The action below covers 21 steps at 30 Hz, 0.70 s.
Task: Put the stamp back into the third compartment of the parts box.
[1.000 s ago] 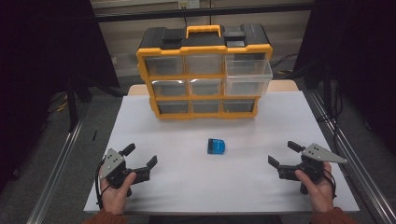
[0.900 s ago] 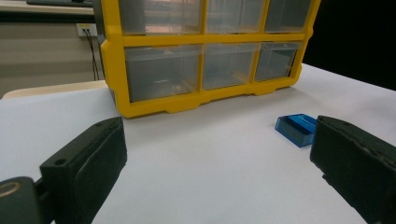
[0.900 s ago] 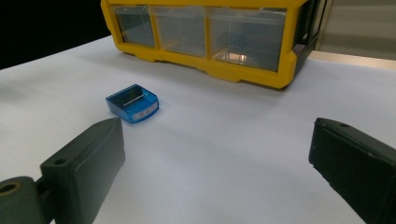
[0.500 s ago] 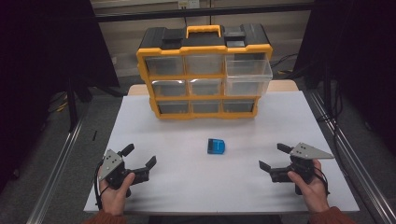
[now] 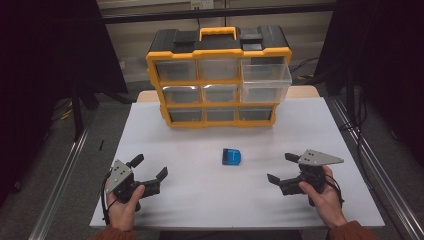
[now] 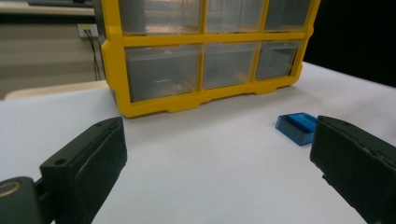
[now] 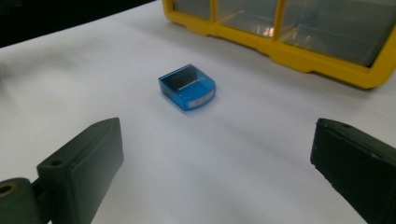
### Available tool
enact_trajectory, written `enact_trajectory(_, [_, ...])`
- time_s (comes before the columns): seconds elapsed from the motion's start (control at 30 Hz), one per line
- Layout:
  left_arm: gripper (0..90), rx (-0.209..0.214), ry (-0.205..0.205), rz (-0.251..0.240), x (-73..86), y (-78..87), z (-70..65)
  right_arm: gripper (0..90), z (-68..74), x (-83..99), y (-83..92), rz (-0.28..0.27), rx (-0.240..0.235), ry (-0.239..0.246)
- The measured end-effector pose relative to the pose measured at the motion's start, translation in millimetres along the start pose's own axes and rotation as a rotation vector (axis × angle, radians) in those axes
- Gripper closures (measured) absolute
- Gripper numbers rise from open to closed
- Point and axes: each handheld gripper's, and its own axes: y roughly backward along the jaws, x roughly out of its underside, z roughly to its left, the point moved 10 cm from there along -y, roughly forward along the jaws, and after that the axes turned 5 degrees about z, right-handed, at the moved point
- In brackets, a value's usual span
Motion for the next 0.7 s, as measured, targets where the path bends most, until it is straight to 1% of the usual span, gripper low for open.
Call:
enact_trajectory(0.03, [4.0, -0.001, -0.009, -0.001, -1.1, 0.2, 0.4, 2.1, 1.7, 0.4, -3.6, 0.018, -0.010, 0.012])
enact_trajectory(0.07, [4.0, 0.004, 0.001, -0.007, -2.2, -0.1, 0.0, 2.2, 3.1, 1.5, -5.8, 0.033, -0.016, 0.018])
enact_trajectory(0.1, [4.0, 0.002, 0.000, -0.008, -2.3, -0.2, 0.5, 2.3, 5.9, 3.8, -9.3, 0.062, -0.030, 0.023])
enact_trajectory(0.13, [4.0, -0.010, 0.000, -0.004, -1.4, -0.2, 2.3, 2.5, 10.3, 5.9, -14.1, 0.092, -0.048, 0.035])
enact_trajectory(0.17, [4.0, -0.009, -0.001, -0.002, -0.7, -0.3, 2.9, 2.5, 10.3, 5.9, -14.1, 0.092, -0.048, 0.035])
enact_trajectory(0.2, [4.0, -0.004, -0.001, 0.002, 0.2, -0.4, 3.2, 2.5, 13.7, 4.2, -16.4, 0.102, -0.067, 0.043])
enact_trajectory(0.3, [4.0, -0.015, -0.013, 0.011, 0.2, 0.4, 3.8, 2.3, 15.4, -0.2, -18.4, 0.102, -0.071, 0.043])
enact_trajectory(0.33, [4.0, -0.007, -0.007, 0.005, -0.5, 0.2, 2.7, 2.8, 18.4, -3.6, -21.2, 0.117, -0.096, 0.045])
enact_trajectory(0.4, [4.0, -0.008, -0.009, 0.004, -0.6, 0.1, 2.8, 3.0, 19.4, -4.6, -23.1, 0.122, -0.104, 0.045])
enact_trajectory(0.43, [4.0, -0.013, -0.009, 0.007, -0.3, 0.2, 3.1, 3.3, 20.3, -5.0, -26.5, 0.142, -0.109, 0.048])
enact_trajectory(0.47, [4.0, -0.013, -0.005, 0.004, -0.5, 0.1, 3.2, 3.2, 22.3, -6.8, -33.4, 0.163, -0.135, 0.050])
enact_trajectory(0.5, [4.0, -0.013, -0.006, 0.004, -0.5, 0.2, 3.3, 3.2, 22.3, -6.8, -33.4, 0.163, -0.135, 0.050])
enact_trajectory(0.53, [4.0, -0.012, -0.004, 0.002, -0.7, 0.2, 3.2, 3.3, 23.0, -10.2, -37.6, 0.176, -0.151, 0.050])
enact_trajectory(0.6, [4.0, -0.003, -0.004, -0.003, -1.3, 0.2, 2.8, 3.3, 22.7, -13.1, -39.2, 0.177, -0.152, 0.050])
enact_trajectory(0.7, [4.0, -0.002, 0.002, -0.002, -1.0, -0.1, 2.9, 3.3, 23.0, -20.7, -43.5, 0.197, -0.168, 0.072])
